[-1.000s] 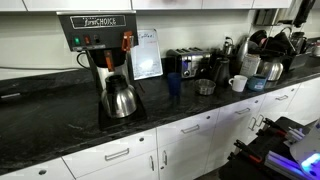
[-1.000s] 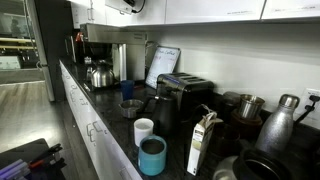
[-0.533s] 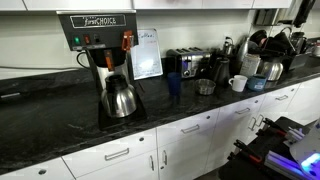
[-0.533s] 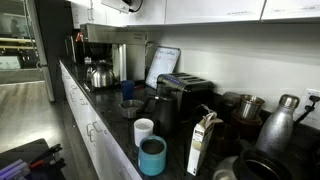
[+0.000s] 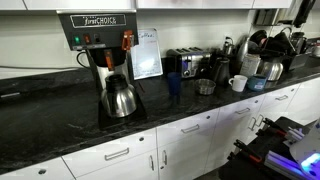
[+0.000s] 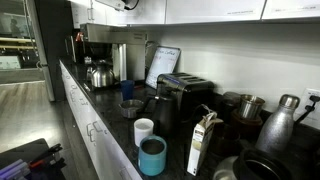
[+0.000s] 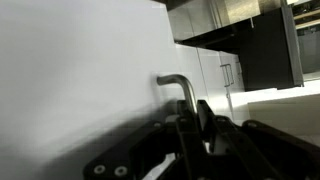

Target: Open the right door of the cabinet above the coffeemaker

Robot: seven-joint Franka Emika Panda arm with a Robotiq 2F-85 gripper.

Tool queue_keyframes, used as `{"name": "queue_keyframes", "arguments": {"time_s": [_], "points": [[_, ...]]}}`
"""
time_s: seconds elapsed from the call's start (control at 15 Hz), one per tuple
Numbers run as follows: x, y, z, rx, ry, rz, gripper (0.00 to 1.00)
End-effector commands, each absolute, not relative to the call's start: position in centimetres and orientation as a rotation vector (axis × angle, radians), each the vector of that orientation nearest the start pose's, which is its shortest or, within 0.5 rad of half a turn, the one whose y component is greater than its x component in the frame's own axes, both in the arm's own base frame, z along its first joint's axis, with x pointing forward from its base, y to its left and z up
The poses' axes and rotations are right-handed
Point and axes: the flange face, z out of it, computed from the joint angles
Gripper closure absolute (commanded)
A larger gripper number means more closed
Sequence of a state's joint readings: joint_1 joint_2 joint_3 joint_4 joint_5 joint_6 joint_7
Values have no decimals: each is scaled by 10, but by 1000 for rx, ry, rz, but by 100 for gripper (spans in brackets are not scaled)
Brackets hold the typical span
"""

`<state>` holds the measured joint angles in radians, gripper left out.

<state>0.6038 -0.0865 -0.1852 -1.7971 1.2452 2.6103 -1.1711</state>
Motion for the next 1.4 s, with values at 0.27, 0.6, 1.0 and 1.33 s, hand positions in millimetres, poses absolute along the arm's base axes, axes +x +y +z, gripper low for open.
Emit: {"name": "queue_keyframes", "arguments": {"time_s": [0.27,0.6,1.0,1.33], "points": [[490,193,699,-1951,-737,-1331,96],[467,180,702,-1990,-741,-1325,96],[444,166,705,-2079,-712,-1335,96],[418,155,709,-2169,-646,-1333,96]]}}
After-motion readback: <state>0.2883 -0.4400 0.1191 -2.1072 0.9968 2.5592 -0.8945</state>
